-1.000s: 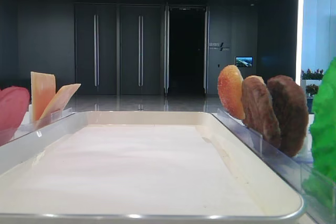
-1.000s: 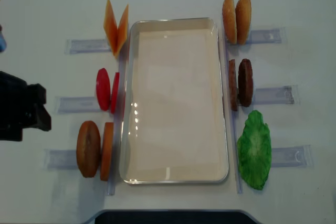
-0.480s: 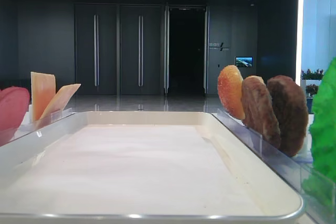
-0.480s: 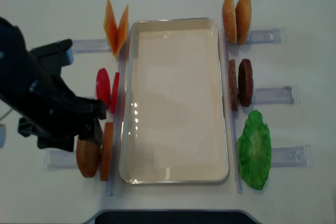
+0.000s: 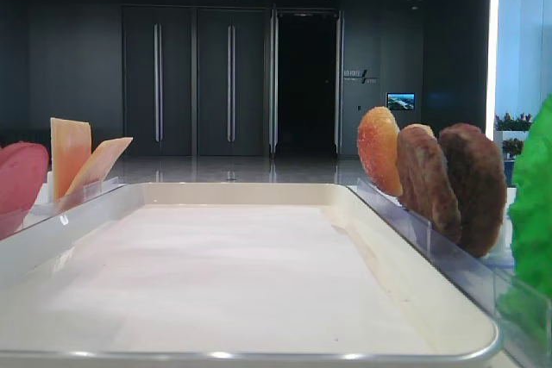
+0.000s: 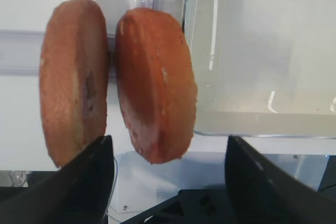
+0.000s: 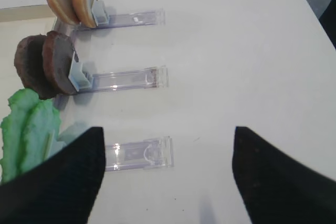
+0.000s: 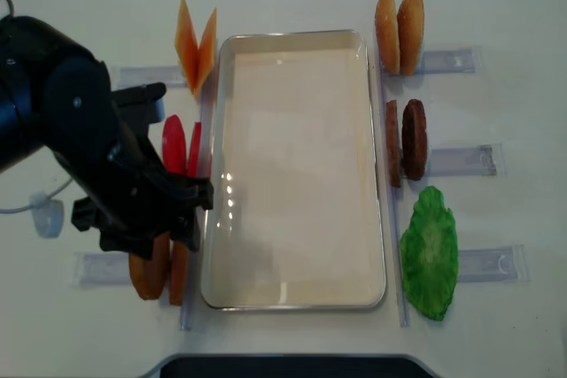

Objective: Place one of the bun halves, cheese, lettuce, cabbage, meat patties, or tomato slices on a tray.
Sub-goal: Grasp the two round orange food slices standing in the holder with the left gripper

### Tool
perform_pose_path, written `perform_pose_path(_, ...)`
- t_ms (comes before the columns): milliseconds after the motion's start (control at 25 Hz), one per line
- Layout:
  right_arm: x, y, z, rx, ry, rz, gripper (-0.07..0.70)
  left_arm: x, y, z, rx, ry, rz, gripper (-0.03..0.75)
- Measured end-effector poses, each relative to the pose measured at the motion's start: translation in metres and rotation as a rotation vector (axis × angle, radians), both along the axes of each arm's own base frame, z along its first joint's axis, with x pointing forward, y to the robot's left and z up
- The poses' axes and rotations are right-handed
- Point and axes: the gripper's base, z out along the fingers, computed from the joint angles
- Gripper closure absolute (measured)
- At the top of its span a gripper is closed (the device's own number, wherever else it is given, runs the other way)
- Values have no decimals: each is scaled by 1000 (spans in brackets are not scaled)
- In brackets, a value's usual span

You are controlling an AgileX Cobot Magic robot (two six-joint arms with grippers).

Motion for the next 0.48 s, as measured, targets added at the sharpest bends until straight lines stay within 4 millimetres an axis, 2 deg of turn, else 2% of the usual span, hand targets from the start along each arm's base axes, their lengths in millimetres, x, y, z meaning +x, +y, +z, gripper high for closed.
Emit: perform_pose_path(480, 0, 0, 0, 0, 0, 0, 118, 17, -8, -29, 48, 32, -21, 213)
